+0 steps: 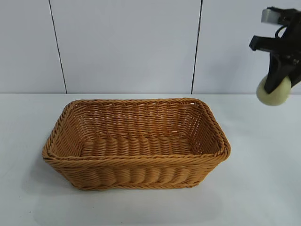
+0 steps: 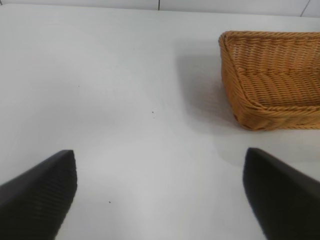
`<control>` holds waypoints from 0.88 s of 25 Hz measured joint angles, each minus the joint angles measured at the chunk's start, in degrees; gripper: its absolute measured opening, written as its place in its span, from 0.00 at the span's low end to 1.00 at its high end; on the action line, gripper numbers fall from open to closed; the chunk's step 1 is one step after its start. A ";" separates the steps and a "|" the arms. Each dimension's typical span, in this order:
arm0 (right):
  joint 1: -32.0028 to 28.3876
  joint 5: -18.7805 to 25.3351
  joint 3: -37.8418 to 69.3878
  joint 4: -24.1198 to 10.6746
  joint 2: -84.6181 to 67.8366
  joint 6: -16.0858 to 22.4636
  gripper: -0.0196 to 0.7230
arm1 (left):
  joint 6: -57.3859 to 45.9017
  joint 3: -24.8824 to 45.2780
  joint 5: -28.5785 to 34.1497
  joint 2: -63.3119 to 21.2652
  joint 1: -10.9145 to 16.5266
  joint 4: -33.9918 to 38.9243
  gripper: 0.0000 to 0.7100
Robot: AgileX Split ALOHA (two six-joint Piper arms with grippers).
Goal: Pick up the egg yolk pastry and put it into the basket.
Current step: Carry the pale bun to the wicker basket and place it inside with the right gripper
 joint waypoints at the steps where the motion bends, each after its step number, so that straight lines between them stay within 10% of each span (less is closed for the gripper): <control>1: 0.00 0.83 -0.75 0.07 0.00 0.00 0.21 | 0.00 0.00 0.00 0.00 0.00 0.00 0.98; 22: 30.91 -4.68 -2.20 0.49 1.70 3.01 0.21 | 0.00 0.00 0.00 0.00 0.00 0.00 0.98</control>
